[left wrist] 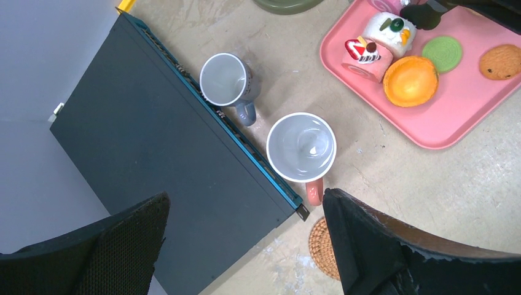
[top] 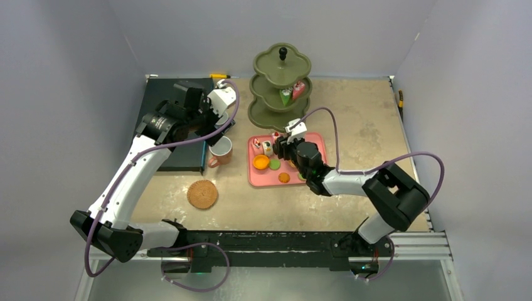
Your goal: Serve the afternoon tea
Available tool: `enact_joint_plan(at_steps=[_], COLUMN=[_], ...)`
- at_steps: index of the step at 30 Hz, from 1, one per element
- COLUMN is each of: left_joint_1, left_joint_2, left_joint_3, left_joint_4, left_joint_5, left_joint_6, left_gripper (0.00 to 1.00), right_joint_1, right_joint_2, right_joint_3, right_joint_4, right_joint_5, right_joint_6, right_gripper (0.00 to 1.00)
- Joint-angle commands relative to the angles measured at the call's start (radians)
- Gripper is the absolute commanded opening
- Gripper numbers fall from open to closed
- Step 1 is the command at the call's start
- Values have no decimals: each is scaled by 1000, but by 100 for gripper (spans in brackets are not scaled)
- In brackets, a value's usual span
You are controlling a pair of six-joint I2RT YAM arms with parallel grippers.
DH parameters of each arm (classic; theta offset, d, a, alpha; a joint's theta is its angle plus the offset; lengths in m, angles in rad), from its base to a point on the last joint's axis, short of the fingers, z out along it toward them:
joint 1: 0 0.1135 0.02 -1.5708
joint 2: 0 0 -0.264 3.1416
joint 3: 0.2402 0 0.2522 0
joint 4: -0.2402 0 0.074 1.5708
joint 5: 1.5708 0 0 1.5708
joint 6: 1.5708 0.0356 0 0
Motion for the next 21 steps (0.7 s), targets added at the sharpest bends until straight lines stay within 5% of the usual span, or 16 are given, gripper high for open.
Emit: enact_joint_plan(at_steps=[1,13,21], left_joint_1=[5,6,5], left_joint_2=[-11,-9,-9], left_joint_3=[29,43,30], left_joint_4=[5,-3,3], left_joint_5=[6,-3,2], left_joint_6=[4,16,18], left_gripper=[95,95,95], right_joint_1=[-3,-6,-7], right_joint_2=[13,93,38], right_joint_3=[63,145,164], right_joint_4=[102,71,53], right_joint_5=[-17,10,19], right_joint_6=[-37,-46,-34], right_gripper=[53,54,33])
